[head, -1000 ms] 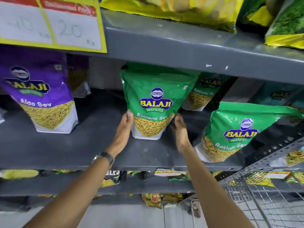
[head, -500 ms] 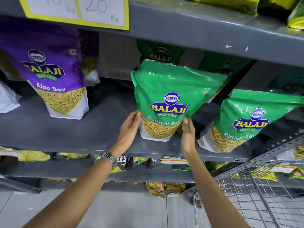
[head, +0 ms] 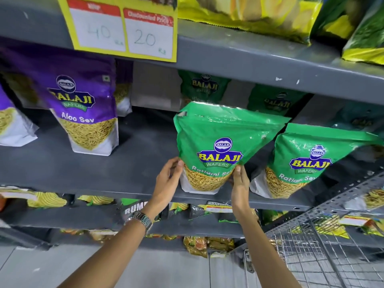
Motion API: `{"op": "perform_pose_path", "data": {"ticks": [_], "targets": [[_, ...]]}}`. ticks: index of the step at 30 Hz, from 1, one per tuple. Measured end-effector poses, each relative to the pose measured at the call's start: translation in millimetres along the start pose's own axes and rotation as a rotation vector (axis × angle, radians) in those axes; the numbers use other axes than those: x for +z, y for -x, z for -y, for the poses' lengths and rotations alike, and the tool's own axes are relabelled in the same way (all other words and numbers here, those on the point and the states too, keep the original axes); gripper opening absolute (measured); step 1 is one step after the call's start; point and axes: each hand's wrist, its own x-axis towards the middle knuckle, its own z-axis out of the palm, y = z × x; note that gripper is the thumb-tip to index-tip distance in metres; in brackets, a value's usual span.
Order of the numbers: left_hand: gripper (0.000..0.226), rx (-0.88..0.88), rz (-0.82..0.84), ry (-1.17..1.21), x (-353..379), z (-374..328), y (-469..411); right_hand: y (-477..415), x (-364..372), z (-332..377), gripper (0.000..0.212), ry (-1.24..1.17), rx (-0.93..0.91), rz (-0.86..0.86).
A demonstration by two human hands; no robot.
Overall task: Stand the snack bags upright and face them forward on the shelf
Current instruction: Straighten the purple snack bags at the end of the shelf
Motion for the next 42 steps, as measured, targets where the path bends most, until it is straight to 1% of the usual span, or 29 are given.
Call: {"op": "perform_pose_path", "data": {"ticks": [2,3,4,5,6,7,8,9,10,12,13,14,15,16,17,19,20,21,23,25,26,27,28,29,30,33,34,37,42], "targets": [[0.046,0.002,0.028,0.006,-2,-3,0,-1,1,0,0.052,-0.036,0.035,-0.025],[0.049,-0.005,0.039,0.018,-3,-4,0,2,4,1,0.050,-0.073,0.023,-0.067],[0.049,-0.005,0.039,0.039,-6,-5,1,8,7,3,0.046,-0.102,-0.021,-0.143],[0.044,0.014,0.015,0.059,-11,-5,2,19,13,3,0.042,-0.110,-0.096,-0.257],[0.038,0.043,-0.034,0.074,-19,-4,3,34,22,2,0.041,-0.094,-0.186,-0.398],[0.036,0.074,-0.097,0.089,-31,-3,4,53,33,-1,0.041,-0.068,-0.268,-0.500],[0.036,0.104,-0.165,0.111,-47,-3,5,72,47,-6,0.043,-0.033,-0.338,-0.516],[0.036,0.138,-0.240,0.138,-67,-2,4,90,64,-12,0.044,0.016,-0.405,-0.439],[0.036,0.167,-0.330,0.167,-90,-3,3,104,83,-17,0.042,0.054,-0.448,-0.297],[0.034,0.207,-0.539,0.228,-141,-3,-5,114,126,-21,0.034,0.067,-0.404,-0.029],[0.034,0.213,-0.631,0.244,-167,-3,-12,109,150,-17,0.030,0.036,-0.355,0.029],[0.036,0.209,-0.694,0.243,-191,-3,-19,99,175,-10,0.025,-0.021,-0.288,0.042],[0.039,0.194,-0.722,0.229,-213,-4,-28,86,200,-1,0.021,-0.104,-0.211,0.033],[0.042,0.164,-0.714,0.212,-233,-4,-38,69,224,9,0.019,-0.192,-0.135,0.016],[0.046,0.126,-0.682,0.181,-252,-4,-49,51,247,19,0.021,-0.255,-0.057,0.007],[0.051,0.070,-0.559,0.024,-280,-5,-75,17,280,35,0.031,-0.263,0.057,0.054],[0.052,0.052,-0.473,-0.053,-291,-6,-87,4,294,40,0.034,-0.230,0.085,0.089],[0.049,0.029,-0.388,-0.079,-298,-7,-98,-7,304,43,0.034,-0.186,0.099,0.133],[0.039,-0.018,-0.218,-0.034,-306,-8,-112,-16,321,45,0.029,-0.142,0.111,0.241],[0.042,-0.034,-0.119,-0.022,-310,-6,-117,-17,330,45,0.040,-0.126,0.127,0.296],[0.050,-0.049,-0.102,-0.038,-311,-6,-117,-16,333,45,0.046,-0.121,0.136,0.288],[0.064,-0.069,-0.098,-0.057,-312,-7,-116,-14,334,44,0.048,-0.117,0.138,0.269],[0.077,-0.095,-0.096,-0.077,-313,-8,-114,-13,334,44,0.049,-0.112,0.136,0.254],[0.084,-0.111,-0.095,-0.098,-314,-8,-111,-10,334,43,0.050,-0.109,0.136,0.245],[0.084,-0.116,-0.091,-0.110,-315,-7,-109,-7,332,43,0.050,-0.106,0.130,0.237],[0.066,-0.103,-0.058,-0.090,-316,-8,-95,5,325,38,0.044,-0.095,0.069,0.231],[0.064,-0.100,-0.040,-0.080,-316,-9,-89,10,323,36,0.042,-0.104,0.065,0.228],[0.068,-0.112,-0.006,-0.058,-316,-9,-73,24,318,32,0.040,-0.103,0.055,0.200],[0.058,-0.131,0.014,-0.045,-315,-13,-50,47,308,26,0.041,-0.054,0.058,0.163]]}}
